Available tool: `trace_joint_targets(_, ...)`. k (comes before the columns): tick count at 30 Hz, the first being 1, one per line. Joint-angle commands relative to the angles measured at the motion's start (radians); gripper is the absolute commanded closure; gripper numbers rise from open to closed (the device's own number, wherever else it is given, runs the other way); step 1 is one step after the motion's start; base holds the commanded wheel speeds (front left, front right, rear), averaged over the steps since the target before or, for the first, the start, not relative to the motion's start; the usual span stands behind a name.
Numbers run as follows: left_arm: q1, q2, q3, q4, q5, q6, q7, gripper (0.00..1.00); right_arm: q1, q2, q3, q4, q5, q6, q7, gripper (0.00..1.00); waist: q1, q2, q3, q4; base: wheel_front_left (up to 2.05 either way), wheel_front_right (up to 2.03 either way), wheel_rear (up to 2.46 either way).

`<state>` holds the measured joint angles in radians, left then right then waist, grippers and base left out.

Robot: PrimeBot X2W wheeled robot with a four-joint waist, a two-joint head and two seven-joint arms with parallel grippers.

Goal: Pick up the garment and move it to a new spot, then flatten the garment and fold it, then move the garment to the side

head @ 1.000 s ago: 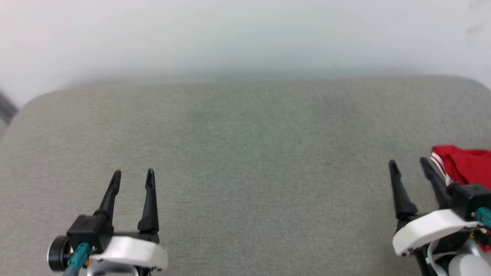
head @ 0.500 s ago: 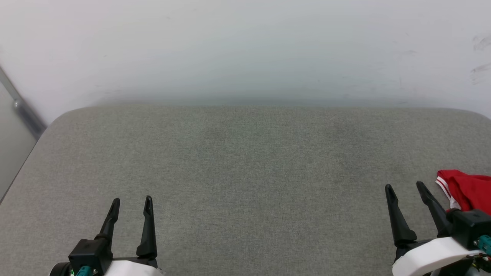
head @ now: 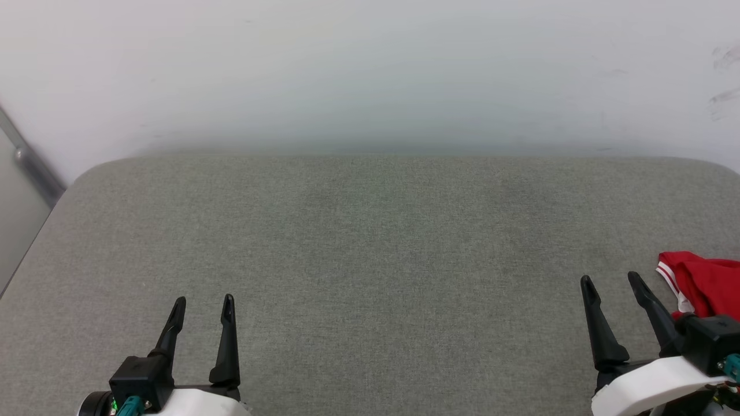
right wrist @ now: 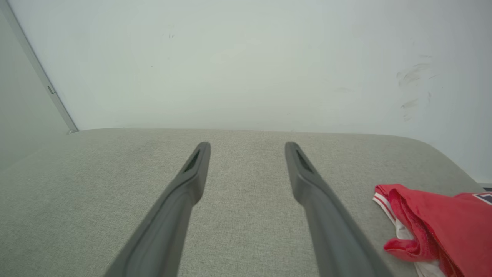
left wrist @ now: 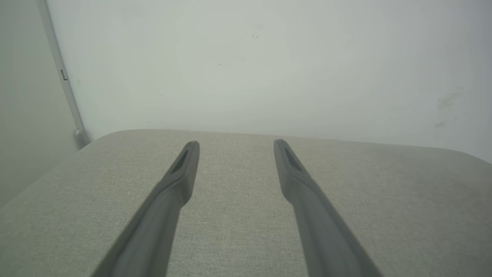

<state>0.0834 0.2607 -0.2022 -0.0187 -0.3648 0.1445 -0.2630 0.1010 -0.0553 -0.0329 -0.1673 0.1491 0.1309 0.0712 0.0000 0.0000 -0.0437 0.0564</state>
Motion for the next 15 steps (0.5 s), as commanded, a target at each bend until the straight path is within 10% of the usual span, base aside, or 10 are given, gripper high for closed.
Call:
trace_joint_targets(1,-0.008,-0.003,0.004,0.003,0.004,-0.002,-0.002,0.00,0.009,0.005,-0.001,-0.003,0.003,0.000,-0.002,0.00,0.0000,0.0000,0.001,0.000,0.00,0.00,0.00)
trace_joint_targets(5,-0.016,-0.007,0.002,0.009,0.005,-0.011,-0.002,0.00,0.010,0.006,-0.002,-0.004,0.003,0.000,-0.001,0.00,0.0000,0.0000,0.001,-0.001,0.00,0.00,0.00)
trace_joint_targets(6,-0.005,-0.006,0.001,0.010,0.002,-0.013,0.000,1.00,0.001,0.001,-0.001,0.001,0.000,0.000,0.000,1.00,0.0000,0.0000,0.001,-0.001,0.00,0.00,0.00)
trace_joint_targets(15,-0.013,-0.027,0.021,0.041,-0.126,-0.035,0.031,1.00,-0.013,-0.002,0.000,0.053,0.148,0.000,-0.002,1.00,0.0000,0.0000,0.004,-0.004,0.00,0.00,0.00)
